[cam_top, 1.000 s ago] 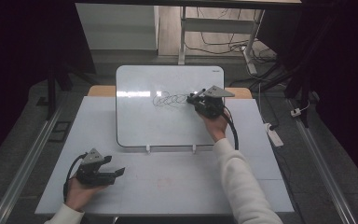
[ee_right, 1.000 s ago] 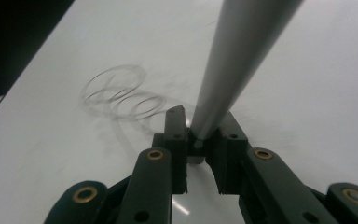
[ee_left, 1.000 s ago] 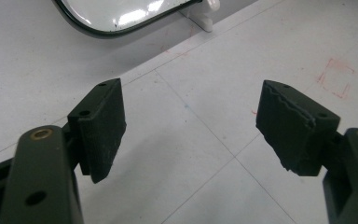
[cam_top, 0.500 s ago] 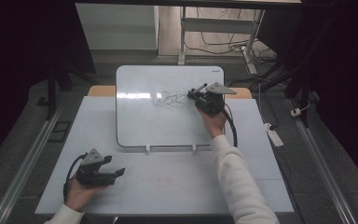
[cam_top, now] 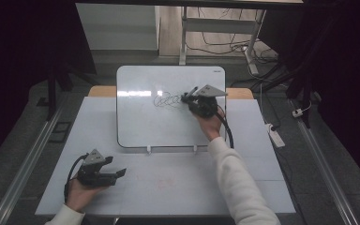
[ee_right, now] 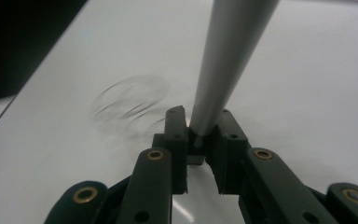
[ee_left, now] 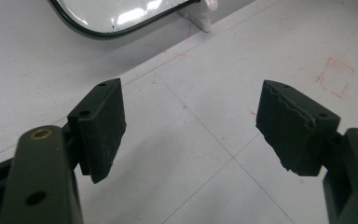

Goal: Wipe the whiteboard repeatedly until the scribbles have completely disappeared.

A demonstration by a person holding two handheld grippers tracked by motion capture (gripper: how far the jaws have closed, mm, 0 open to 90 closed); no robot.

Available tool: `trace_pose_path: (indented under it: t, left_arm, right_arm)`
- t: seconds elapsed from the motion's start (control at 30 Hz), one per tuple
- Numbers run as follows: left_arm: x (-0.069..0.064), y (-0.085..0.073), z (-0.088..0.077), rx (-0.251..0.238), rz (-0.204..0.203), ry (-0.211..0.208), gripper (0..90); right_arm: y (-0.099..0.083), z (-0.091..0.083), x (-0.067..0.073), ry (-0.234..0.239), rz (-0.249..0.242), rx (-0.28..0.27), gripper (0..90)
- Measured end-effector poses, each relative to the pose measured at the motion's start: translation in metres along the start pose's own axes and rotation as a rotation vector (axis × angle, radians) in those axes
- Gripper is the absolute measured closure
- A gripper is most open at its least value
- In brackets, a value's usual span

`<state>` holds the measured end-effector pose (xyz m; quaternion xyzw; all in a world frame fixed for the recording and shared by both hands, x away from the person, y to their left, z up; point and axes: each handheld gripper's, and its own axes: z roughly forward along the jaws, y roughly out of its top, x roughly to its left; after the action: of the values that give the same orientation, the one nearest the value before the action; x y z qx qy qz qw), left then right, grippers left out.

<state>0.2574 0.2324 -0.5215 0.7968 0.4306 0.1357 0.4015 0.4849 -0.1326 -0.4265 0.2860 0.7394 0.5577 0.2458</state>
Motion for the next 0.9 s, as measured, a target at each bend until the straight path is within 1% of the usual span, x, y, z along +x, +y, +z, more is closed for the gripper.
trace_pose_path:
  t: [0.03, 0.07, 0.1, 0.13, 0.2, 0.23, 0.27, 0.3, 0.33, 0.37, 0.4, 0.43, 0.47, 0.5, 0.53, 0.57, 0.6, 0.63, 0.67, 0.7, 0.73, 0.77, 0.8, 0.83, 0.87, 0.9]
  left_arm:
    - [0.0, 0.0, -0.001, -0.004, 0.001, 0.0, 24.6]
    - [0.0, 0.0, -0.001, -0.004, 0.001, 0.0, 24.6]
    - [0.0, 0.0, -0.001, -0.007, 0.001, -0.001, 24.6]
    - [0.001, 0.0, 0.0, -0.006, -0.001, -0.001, 24.6]
    - [0.002, 0.0, 0.001, -0.001, -0.005, -0.001, 24.6]
    - [0.003, 0.0, 0.001, 0.002, -0.004, -0.001, 24.6]
    - [0.002, 0.0, 0.002, 0.003, -0.002, 0.0, 24.6]
    - [0.002, 0.0, 0.001, 0.003, -0.001, 0.0, 24.6]
    - [0.001, 0.0, 0.001, 0.002, 0.001, 0.0, 24.6]
    - [0.001, 0.0, 0.0, -0.002, 0.002, 0.001, 24.6]
    - [0.001, 0.0, -0.001, -0.006, 0.001, 0.0, 24.5]
    - [0.001, 0.0, -0.001, -0.009, -0.002, -0.001, 24.6]
    - [0.002, 0.0, -0.001, -0.01, -0.005, 0.0, 24.6]
    - [0.002, 0.0, -0.001, -0.007, -0.006, -0.001, 24.6]
    - [0.003, 0.0, -0.001, -0.005, -0.008, 0.0, 24.6]
    - [0.003, 0.0, 0.0, -0.005, -0.007, 0.0, 24.6]
    - [0.002, 0.0, 0.0, -0.004, -0.006, 0.0, 24.6]
    - [0.002, 0.0, 0.0, -0.003, -0.003, 0.0, 24.6]
    - [0.002, 0.0, 0.0, -0.003, -0.003, 0.0, 24.6]
    - [0.0, 0.0, -0.001, -0.006, 0.003, -0.001, 24.6]
    - [0.0, 0.0, -0.001, -0.007, 0.003, -0.001, 24.6]
    - [0.0, 0.0, -0.001, -0.008, 0.003, -0.001, 24.6]
    - [0.0, 0.001, -0.001, -0.008, 0.002, 0.0, 24.6]
    - [0.001, 0.001, 0.0, -0.007, -0.001, 0.0, 24.6]
    - [0.001, 0.001, 0.0, -0.003, -0.002, 0.0, 24.6]
    - [0.001, 0.001, 0.001, -0.001, -0.003, 0.001, 24.6]
  right_arm:
    - [0.002, -0.002, -0.009, -0.019, 0.051, -0.022, 77.5]
    - [0.002, -0.003, -0.013, -0.019, 0.085, -0.029, 77.5]
    - [0.001, -0.002, -0.012, -0.02, 0.086, -0.028, 77.5]
    - [0.0, 0.0, -0.006, 0.005, 0.063, -0.01, 77.5]
    - [-0.004, 0.005, 0.009, 0.093, -0.006, 0.047, 77.5]
    - [-0.005, 0.006, 0.014, 0.102, -0.047, 0.064, 77.5]
    - [-0.003, 0.006, 0.014, 0.088, -0.07, 0.071, 77.5]
    - [0.0, 0.005, 0.008, 0.057, -0.048, 0.047, 77.5]
    - [0.003, 0.003, 0.0, 0.018, 0.0, 0.014, 77.5]
    - [0.004, 0.001, -0.007, -0.007, 0.051, -0.012, 77.5]
    - [0.004, 0.001, -0.01, -0.01, 0.074, -0.024, 77.5]
    - [0.003, 0.002, -0.008, -0.014, 0.07, -0.021, 77.5]
    - [0.001, 0.004, -0.002, 0.018, 0.047, -0.002, 77.5]
    - [-0.002, 0.006, 0.006, 0.06, 0.012, 0.022, 77.5]
    - [-0.005, 0.006, 0.013, 0.086, -0.033, 0.052, 77.5]
    - [-0.007, 0.005, 0.017, 0.089, -0.073, 0.067, 77.5]
    - [-0.008, 0.002, 0.016, 0.085, -0.084, 0.068, 77.5]
    - [-0.007, 0.0, 0.01, 0.07, -0.05, 0.053, 77.5]
    - [-0.007, -0.003, 0.003, 0.033, -0.006, 0.03, 77.5]
    - [-0.007, -0.006, -0.003, 0.016, 0.034, 0.011, 77.5]
    - [-0.009, -0.007, -0.004, 0.018, 0.066, 0.001, 77.5]
    - [-0.011, -0.007, 0.001, 0.029, 0.057, 0.003, 77.5]
    - [-0.014, -0.004, 0.008, 0.062, 0.023, 0.027, 77.5]
    - [-0.016, -0.002, 0.015, 0.088, -0.026, 0.048, 77.5]
    - [-0.016, -0.002, 0.02, 0.078, -0.072, 0.059, 77.5]
    - [-0.014, -0.002, 0.018, 0.076, -0.076, 0.06, 77.5]
